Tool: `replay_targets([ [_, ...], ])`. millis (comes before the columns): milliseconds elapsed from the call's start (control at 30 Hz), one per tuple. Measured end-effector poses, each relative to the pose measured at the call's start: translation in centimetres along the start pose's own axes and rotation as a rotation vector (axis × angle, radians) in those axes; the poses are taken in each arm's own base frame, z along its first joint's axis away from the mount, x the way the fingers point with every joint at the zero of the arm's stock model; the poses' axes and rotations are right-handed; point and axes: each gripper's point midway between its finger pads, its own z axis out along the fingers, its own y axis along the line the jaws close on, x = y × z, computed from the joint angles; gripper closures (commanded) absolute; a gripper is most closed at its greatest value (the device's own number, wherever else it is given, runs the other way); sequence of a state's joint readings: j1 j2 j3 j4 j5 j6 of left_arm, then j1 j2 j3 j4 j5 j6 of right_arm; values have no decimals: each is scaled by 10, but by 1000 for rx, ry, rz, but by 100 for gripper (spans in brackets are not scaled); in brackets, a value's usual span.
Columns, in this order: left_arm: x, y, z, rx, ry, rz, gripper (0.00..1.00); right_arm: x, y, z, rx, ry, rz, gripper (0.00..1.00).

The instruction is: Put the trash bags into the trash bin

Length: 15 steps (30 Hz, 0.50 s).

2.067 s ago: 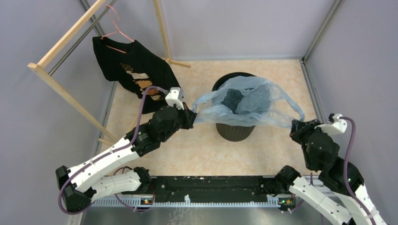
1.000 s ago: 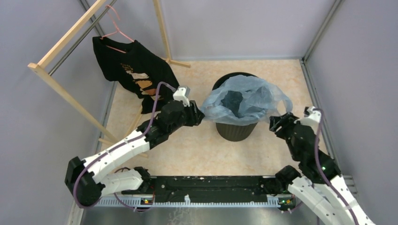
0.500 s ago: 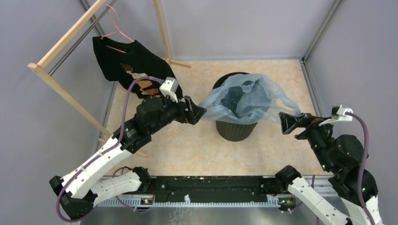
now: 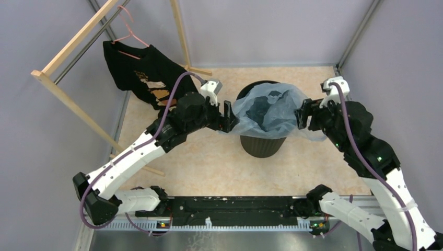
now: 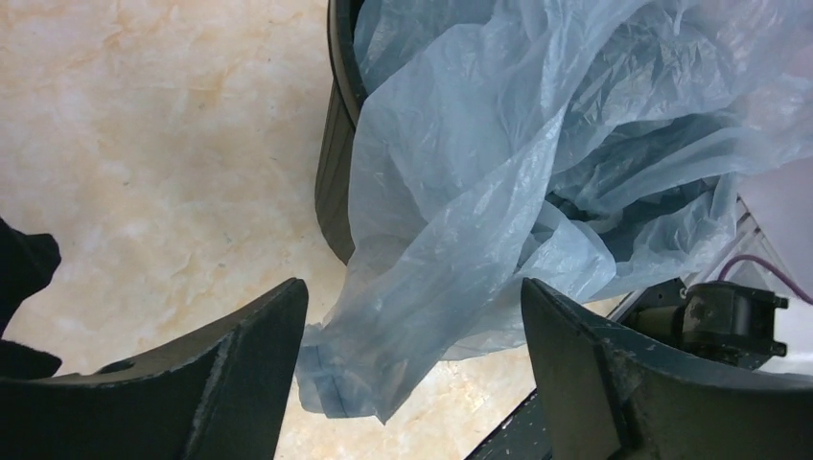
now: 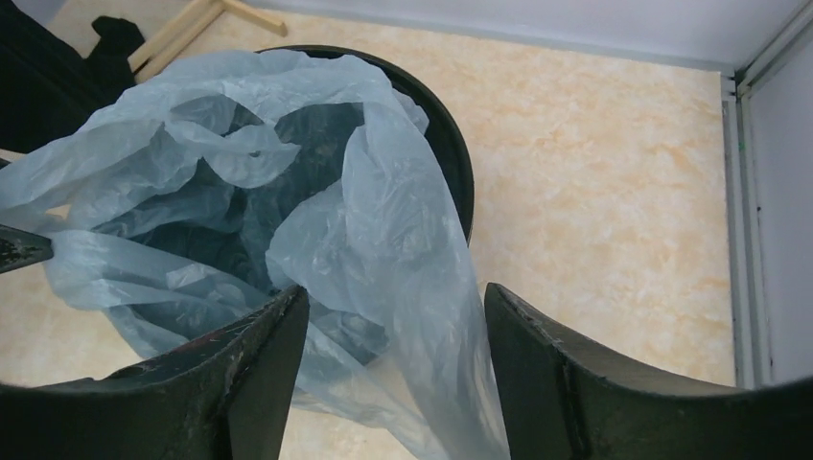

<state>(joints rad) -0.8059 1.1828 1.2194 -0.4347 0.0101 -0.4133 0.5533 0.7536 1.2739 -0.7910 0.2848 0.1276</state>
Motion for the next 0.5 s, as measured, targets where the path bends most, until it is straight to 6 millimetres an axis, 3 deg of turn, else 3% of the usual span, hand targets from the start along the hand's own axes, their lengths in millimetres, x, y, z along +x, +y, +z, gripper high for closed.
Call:
replay_targets([
  [133,-5,6,-1,-24,-15,0,26,7,2,14,10,48,-16,42],
  [233,-8,11,-1,-38,-23,-4,36,10,3,21,20,69,-17,52],
  [500,-14,18,2,-30,-21,-19,52,1,-3,34,77,49,-5,67],
])
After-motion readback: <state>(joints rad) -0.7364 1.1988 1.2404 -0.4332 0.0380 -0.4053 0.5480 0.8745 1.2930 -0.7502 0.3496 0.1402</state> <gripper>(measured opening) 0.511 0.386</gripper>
